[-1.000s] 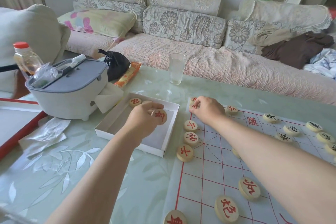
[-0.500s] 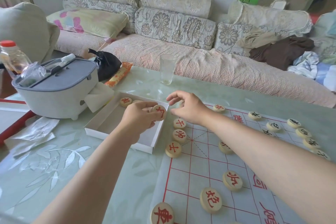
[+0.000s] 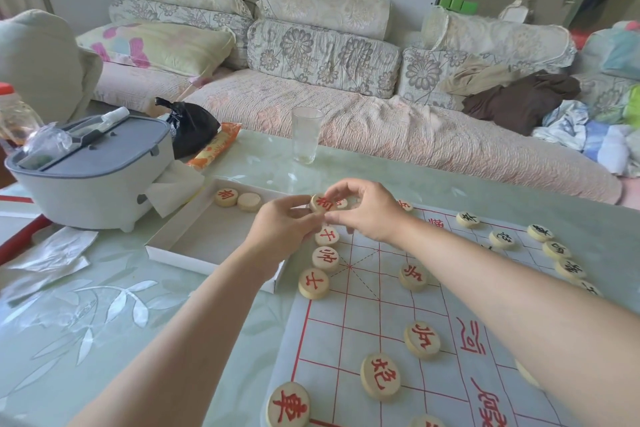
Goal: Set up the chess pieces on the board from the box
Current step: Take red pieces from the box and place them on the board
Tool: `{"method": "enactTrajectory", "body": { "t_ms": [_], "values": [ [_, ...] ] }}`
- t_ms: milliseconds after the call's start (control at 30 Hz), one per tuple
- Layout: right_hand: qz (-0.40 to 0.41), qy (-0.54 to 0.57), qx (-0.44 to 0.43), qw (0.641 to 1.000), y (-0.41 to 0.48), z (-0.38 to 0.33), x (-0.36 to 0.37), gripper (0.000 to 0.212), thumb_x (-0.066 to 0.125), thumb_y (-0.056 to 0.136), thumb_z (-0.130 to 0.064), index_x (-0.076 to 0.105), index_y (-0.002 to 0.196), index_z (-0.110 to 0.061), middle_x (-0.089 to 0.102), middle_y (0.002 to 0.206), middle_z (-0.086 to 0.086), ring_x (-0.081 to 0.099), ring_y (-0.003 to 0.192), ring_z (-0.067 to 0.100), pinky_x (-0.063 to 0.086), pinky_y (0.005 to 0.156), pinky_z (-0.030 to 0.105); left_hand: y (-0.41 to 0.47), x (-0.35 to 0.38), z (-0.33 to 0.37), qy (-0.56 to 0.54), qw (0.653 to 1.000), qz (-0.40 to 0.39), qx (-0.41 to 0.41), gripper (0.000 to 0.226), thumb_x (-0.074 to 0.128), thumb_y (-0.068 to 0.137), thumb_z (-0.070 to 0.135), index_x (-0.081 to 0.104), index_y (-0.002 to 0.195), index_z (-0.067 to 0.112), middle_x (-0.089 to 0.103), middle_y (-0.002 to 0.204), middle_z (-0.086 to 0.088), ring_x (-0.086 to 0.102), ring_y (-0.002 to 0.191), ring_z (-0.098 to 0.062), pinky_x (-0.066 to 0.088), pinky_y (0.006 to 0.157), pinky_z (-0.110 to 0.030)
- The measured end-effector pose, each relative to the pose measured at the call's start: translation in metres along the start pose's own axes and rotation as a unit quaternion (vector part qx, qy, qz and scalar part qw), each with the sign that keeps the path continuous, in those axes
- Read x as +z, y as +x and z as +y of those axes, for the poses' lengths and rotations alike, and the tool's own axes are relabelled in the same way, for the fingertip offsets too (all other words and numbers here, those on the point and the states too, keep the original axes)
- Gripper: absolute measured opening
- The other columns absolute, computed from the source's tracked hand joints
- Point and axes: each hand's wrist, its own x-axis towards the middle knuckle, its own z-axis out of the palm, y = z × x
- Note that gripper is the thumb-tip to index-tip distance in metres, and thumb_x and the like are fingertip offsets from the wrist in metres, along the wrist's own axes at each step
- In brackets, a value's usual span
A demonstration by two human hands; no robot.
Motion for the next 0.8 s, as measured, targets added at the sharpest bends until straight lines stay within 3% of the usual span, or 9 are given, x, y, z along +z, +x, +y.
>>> {"method": "enactTrajectory", "body": {
  "t_ms": [100, 200, 267, 333, 433, 667, 800],
  "values": [
    [0.076, -0.023, 0.047, 0.996, 0.004, 0.017, -0.015, 0.022, 0.084, 0.077, -0.016, 0.071, 0.094, -0.022, 0.069, 0.104, -0.002, 0.057, 0.05, 0.002, 0.052, 0.052, 0.025, 0.008, 0.008, -0.01, 0.229, 0.971, 0.002, 0.074, 0.043, 0.061, 0.09, 0.022, 0.054, 0.132, 0.023, 0.068, 0.115, 0.006, 0.063, 0.102, -0.01, 0.049, 0.093, -0.029],
    [0.12, -0.094, 0.097, 0.984, 0.013, 0.036, -0.022, 0.02, 0.084, 0.074, -0.025, 0.069, 0.087, -0.03, 0.068, 0.099, -0.009, 0.062, 0.068, 0.011, 0.058, 0.072, 0.036, 0.012, 0.013, -0.019, 0.461, 0.877, -0.031, 0.134, 0.041, 0.054, 0.091, 0.031, 0.051, 0.131, 0.037, 0.058, 0.127, 0.009, 0.048, 0.12, -0.016, 0.037, 0.1, -0.033],
    [0.111, -0.131, 0.112, 0.979, 0.015, 0.045, -0.02, 0.02, 0.083, 0.074, -0.03, 0.068, 0.087, -0.031, 0.069, 0.099, -0.01, 0.065, 0.082, 0.015, 0.055, 0.076, 0.034, 0.013, 0.016, -0.024, 0.548, 0.819, -0.069, 0.155, 0.039, 0.053, 0.091, 0.035, 0.051, 0.13, 0.039, 0.051, 0.133, 0.008, 0.039, 0.125, -0.018, 0.029, 0.1, -0.034],
    [0.093, -0.159, 0.114, 0.976, 0.014, 0.048, -0.013, 0.022, 0.082, 0.075, -0.034, 0.068, 0.091, -0.03, 0.068, 0.099, -0.01, 0.063, 0.088, 0.013, 0.048, 0.072, 0.027, 0.013, 0.018, -0.027, 0.585, 0.789, -0.102, 0.158, 0.039, 0.053, 0.09, 0.034, 0.052, 0.129, 0.038, 0.046, 0.137, 0.009, 0.034, 0.126, -0.018, 0.026, 0.1, -0.034],
    [0.07, -0.181, 0.104, 0.975, 0.014, 0.048, -0.001, 0.025, 0.081, 0.076, -0.039, 0.067, 0.095, -0.03, 0.066, 0.099, -0.011, 0.061, 0.092, 0.011, 0.041, 0.073, 0.024, 0.016, 0.017, -0.031, 0.6, 0.777, -0.105, 0.16, 0.038, 0.054, 0.091, 0.031, 0.052, 0.128, 0.04, 0.044, 0.139, 0.011, 0.033, 0.127, -0.017, 0.024, 0.099, -0.033],
    [0.045, -0.206, 0.085, 0.974, 0.016, 0.047, 0.014, 0.022, 0.076, 0.078, -0.045, 0.067, 0.094, -0.033, 0.066, 0.097, -0.014, 0.061, 0.091, 0.009, 0.045, 0.073, 0.026, 0.016, 0.012, -0.035, 0.59, 0.784, -0.107, 0.163, 0.042, 0.054, 0.09, 0.03, 0.051, 0.13, 0.043, 0.044, 0.138, 0.013, 0.034, 0.125, -0.016, 0.027, 0.098, -0.034],
    [0.027, -0.23, 0.081, 0.97, 0.014, 0.047, 0.015, 0.013, 0.065, 0.087, -0.045, 0.071, 0.089, -0.033, 0.067, 0.095, -0.011, 0.062, 0.092, 0.014, 0.046, 0.075, 0.028, 0.016, 0.008, -0.033, 0.548, 0.814, -0.073, 0.177, 0.039, 0.054, 0.09, 0.028, 0.055, 0.127, 0.04, 0.048, 0.135, 0.011, 0.035, 0.124, -0.016, 0.029, 0.099, -0.032]
  ]
}}
